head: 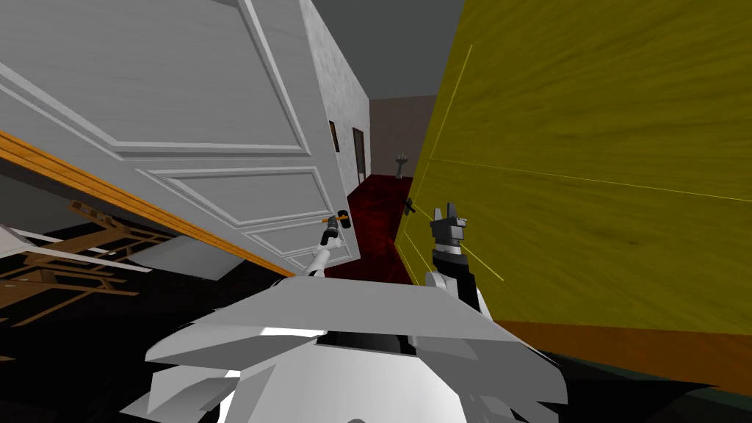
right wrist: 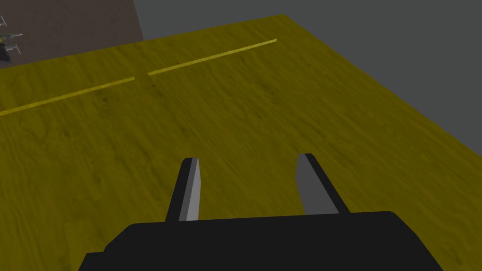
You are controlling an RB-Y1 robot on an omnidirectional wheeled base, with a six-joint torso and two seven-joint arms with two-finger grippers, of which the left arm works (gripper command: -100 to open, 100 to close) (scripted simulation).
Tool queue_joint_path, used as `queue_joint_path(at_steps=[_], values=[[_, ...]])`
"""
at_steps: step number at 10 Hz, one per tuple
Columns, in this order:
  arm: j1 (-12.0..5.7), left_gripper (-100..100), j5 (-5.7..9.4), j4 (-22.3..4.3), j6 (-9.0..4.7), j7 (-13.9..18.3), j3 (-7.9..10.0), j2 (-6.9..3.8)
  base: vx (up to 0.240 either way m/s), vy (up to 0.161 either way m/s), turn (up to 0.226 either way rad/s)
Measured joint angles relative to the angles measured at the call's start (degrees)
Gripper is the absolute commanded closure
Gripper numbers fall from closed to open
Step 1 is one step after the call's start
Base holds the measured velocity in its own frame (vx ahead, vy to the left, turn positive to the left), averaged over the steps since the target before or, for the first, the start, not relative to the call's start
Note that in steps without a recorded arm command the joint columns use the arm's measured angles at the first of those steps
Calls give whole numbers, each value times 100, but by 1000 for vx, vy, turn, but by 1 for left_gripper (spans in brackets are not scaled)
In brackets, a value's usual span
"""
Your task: Push the door open
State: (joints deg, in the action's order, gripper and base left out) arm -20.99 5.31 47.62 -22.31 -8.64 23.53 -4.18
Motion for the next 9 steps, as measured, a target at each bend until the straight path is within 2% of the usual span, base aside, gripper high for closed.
queue_joint_path(at_steps=[2,3,5,6,7,8,9], values=[[8,100,29,16,19,-35,126,9,140,-64,71],[2,100,35,23,10,-37,146,-7,128,34,111],[24,100,31,114,65,-199,271,101,174,6,88],[28,100,36,161,112,-250,312,98,153,14,98],[-26,100,38,122,86,-307,369,111,205,20,134],[-110,100,41,-16,-11,-389,450,134,246,22,98],[-39,100,38,146,19,-473,515,229,192,16,76]])
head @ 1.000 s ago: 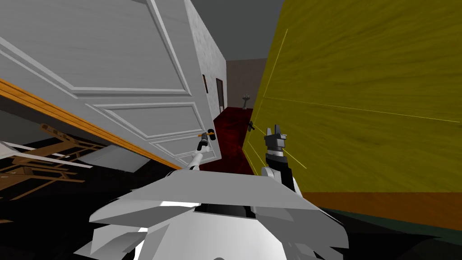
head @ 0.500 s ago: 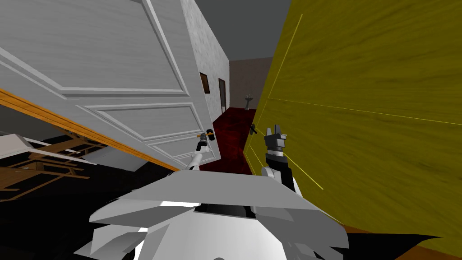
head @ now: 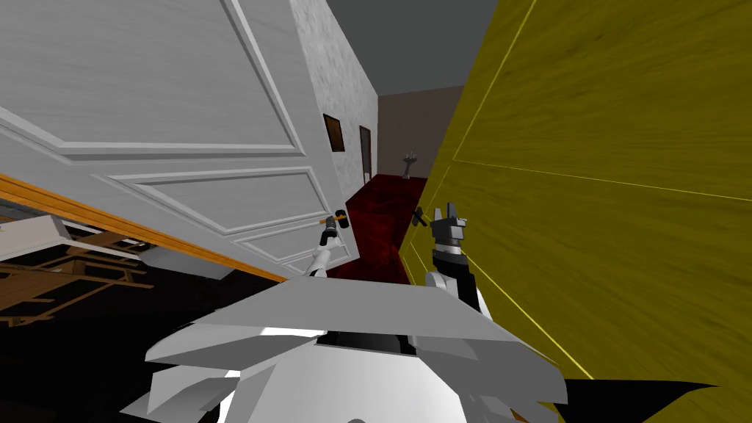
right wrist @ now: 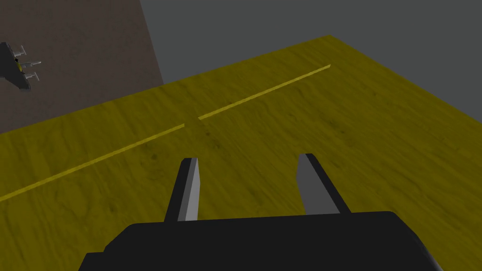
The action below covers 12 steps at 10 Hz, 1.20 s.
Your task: Push the door open
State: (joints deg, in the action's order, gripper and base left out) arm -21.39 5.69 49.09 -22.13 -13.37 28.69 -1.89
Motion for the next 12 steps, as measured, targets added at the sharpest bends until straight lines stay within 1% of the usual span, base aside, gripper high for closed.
queue_joint_path(at_steps=[1,2,3,4,6,7,8,9,10,11,12], values=[[-51,100,3,-23,-17,-71,68,24,162,1,88],[-103,100,8,-57,-64,-133,136,50,164,-5,93],[-135,100,13,-53,-73,-199,208,98,179,-8,108],[-181,100,18,-102,-108,-277,293,162,195,-39,112],[-209,100,29,-66,-151,-438,475,337,176,-91,106],[-190,100,35,-26,-164,-490,547,408,75,-29,45],[-181,100,39,-18,-169,-498,564,407,63,32,-27],[-186,100,89,-36,-170,-561,627,364,109,72,-33],[-196,100,131,-62,-198,-663,699,362,104,57,-21],[-223,100,164,-13,-180,-777,774,384,72,29,-18],[-298,100,185,-147,-261,-800,790,297,86,28,-33]])
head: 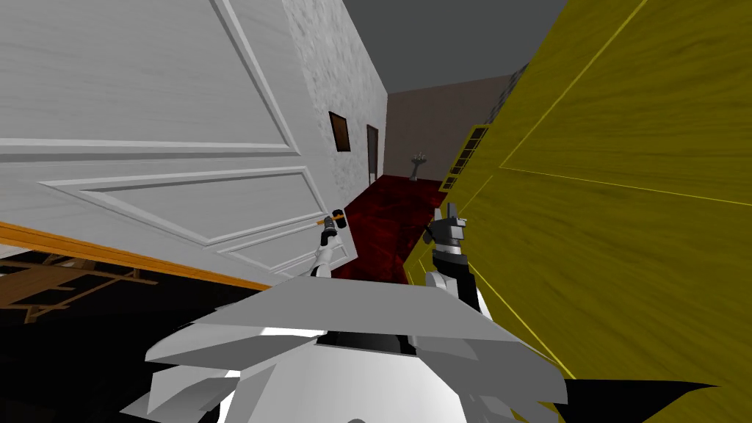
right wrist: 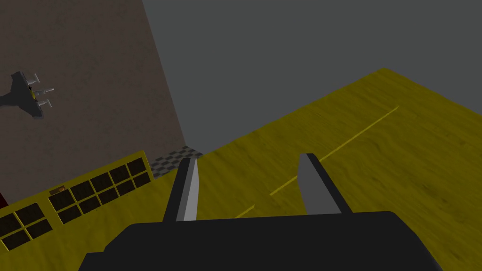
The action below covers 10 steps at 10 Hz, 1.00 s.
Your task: Push the door open
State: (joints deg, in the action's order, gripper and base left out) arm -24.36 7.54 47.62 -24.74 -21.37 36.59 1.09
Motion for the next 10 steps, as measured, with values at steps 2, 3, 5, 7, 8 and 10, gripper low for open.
queue_joint_path(at_steps=[2,3,5,7,8,10], values=[[-106,100,77,-179,-162,-92,109,-102,82,25,-31],[-72,100,120,-39,-125,-196,193,-36,76,6,-13],[-190,100,194,-181,-177,-322,317,-110,79,16,-5],[-198,100,271,-185,-260,-470,448,-61,92,14,-19],[-343,100,328,-474,-388,-534,537,-164,95,17,-23],[-360,100,412,-361,-400,-711,694,-76,73,17,-5]])
